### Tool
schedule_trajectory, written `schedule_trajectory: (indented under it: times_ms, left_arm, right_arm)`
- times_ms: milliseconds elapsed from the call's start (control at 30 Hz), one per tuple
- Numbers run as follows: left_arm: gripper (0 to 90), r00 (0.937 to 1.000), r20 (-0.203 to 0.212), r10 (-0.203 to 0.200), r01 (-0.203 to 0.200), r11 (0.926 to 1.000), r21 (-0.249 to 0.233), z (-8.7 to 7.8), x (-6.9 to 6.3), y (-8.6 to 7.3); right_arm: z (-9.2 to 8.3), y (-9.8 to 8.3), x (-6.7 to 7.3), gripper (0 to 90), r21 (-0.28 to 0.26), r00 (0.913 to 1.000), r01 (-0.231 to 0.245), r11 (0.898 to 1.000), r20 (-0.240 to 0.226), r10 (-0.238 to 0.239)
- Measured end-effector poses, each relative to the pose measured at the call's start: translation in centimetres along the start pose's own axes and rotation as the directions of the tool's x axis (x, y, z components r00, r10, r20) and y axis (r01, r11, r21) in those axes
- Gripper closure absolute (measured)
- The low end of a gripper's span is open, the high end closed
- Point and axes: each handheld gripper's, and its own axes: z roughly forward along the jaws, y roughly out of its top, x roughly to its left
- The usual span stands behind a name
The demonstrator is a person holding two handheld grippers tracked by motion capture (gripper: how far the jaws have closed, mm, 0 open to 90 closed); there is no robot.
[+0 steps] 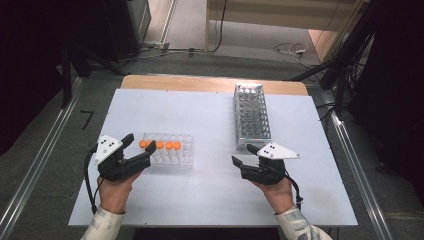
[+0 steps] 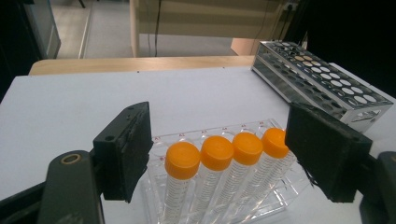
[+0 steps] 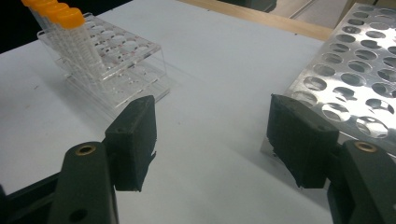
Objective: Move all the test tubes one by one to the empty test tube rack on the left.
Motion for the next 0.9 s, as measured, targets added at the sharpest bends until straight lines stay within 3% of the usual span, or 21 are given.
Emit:
schedule_trajectory:
  times_ms: [467,900]
  left_arm:
    - [21.4,1.0000,0.006,0.008,-0.008,1.0000,-0.005,-0.7,-0.4,-0.1]
    - [20.9,0.9999,-0.006,0.010,-0.011,0.9999,-0.006,-1.5,-0.4,-0.7]
  right_arm:
    - [-1.2,-0.6,-1.3,31.6,-0.004,0.9991,-0.020,1.000,0.037,0.020]
    - [-3.3,-1.7,-3.4,31.6,-0.016,0.9941,-0.051,0.999,0.096,0.052]
